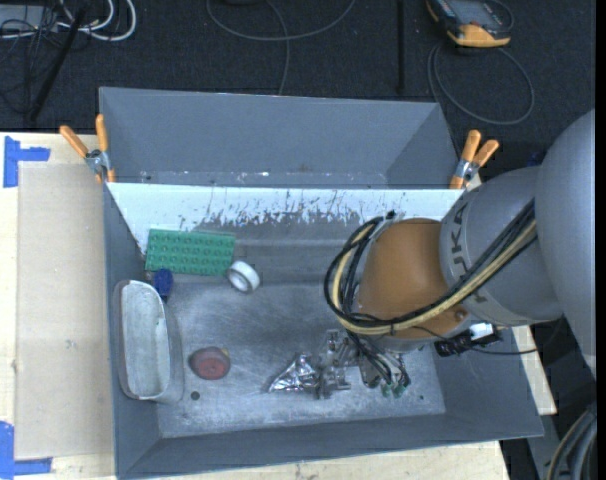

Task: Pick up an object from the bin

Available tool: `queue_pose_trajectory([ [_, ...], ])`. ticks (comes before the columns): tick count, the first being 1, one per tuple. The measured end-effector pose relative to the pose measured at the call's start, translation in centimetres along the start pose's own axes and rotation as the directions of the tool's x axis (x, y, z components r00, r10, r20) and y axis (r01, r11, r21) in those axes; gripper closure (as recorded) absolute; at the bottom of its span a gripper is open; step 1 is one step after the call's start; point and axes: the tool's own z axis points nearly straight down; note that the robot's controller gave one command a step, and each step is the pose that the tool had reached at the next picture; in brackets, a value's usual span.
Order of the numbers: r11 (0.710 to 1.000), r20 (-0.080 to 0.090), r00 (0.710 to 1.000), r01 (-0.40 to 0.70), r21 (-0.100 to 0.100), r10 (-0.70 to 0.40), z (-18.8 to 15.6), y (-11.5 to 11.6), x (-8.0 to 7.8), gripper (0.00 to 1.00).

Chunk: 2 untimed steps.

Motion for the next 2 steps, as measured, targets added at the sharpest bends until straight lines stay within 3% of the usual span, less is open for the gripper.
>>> queue_pose_trajectory([
  [1, 0.997, 0.013, 0.997, 0.079, 0.001, -0.079, -11.7, 0.6, -0.5, 1.00],
  [2, 0.954, 0.013, 0.954, 0.299, 0.004, -0.299, -18.6, 1.8, -9.9, 1.00],
])
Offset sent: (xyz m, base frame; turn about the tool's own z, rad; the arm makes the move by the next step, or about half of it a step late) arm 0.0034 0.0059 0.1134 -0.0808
